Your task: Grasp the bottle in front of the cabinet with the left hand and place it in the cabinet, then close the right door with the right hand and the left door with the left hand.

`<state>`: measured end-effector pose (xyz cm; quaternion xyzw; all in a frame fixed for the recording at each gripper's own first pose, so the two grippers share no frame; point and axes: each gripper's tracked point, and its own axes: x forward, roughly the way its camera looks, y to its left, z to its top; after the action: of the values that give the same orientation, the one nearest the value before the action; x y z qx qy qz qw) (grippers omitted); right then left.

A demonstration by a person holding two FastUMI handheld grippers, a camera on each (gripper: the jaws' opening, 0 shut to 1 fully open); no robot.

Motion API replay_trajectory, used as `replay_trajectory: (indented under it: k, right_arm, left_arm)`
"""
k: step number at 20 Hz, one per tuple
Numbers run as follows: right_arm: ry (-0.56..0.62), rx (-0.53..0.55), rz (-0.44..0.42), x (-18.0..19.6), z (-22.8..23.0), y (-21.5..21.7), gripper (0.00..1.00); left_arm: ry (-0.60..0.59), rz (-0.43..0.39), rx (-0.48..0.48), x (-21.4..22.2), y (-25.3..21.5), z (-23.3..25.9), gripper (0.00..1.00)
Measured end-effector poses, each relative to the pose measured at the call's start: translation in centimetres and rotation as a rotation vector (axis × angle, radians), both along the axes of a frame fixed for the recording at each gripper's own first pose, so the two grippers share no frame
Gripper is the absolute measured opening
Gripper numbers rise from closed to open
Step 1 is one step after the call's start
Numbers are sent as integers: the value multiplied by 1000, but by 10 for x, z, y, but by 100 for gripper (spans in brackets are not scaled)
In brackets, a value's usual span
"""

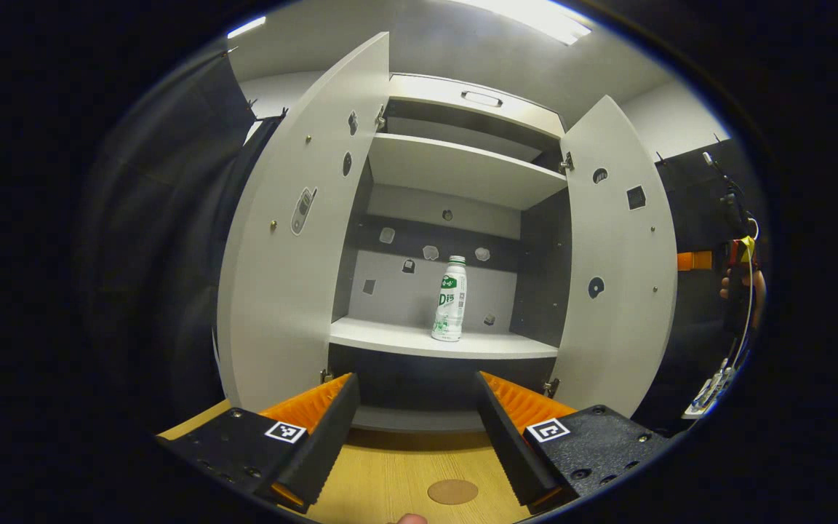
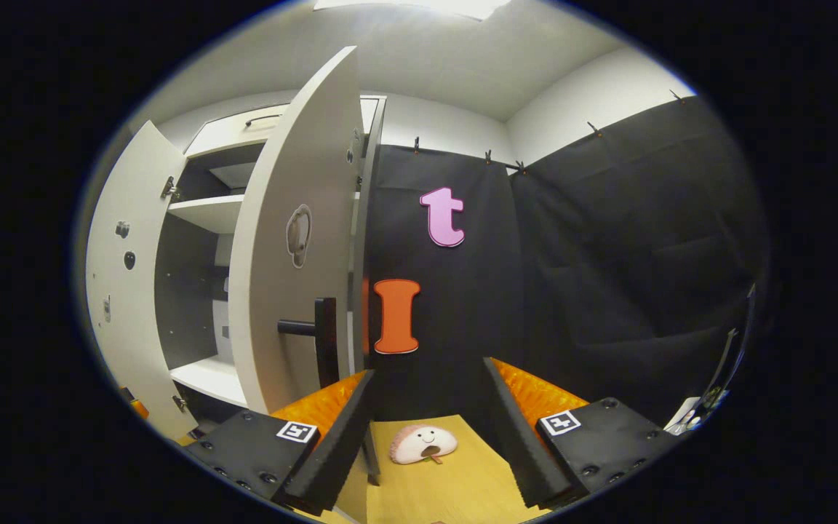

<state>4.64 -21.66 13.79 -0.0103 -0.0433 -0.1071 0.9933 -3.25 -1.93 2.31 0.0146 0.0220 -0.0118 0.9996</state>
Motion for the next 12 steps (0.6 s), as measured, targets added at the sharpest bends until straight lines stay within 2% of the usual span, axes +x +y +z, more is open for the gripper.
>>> replay_trajectory:
  k: [1, 2, 3, 9, 12]
  right_arm:
    - [2, 9, 17, 1, -1, 6, 95]
    - [3, 16, 29, 1, -1, 12, 100]
    - [5, 20, 37, 2, -2, 18, 95]
    - [33, 7, 94, 9, -3, 57, 95]
    - [36, -3, 142, 21, -4, 81, 95]
  left_arm:
    - [-1, 2, 0, 1, 1, 1, 95]
    - [-4, 4, 2, 1, 2, 2, 95]
    - [-4, 6, 3, 1, 3, 2, 95]
    - [-23, 42, 10, 1, 19, 12, 97]
    - [-26, 57, 19, -1, 27, 14, 95]
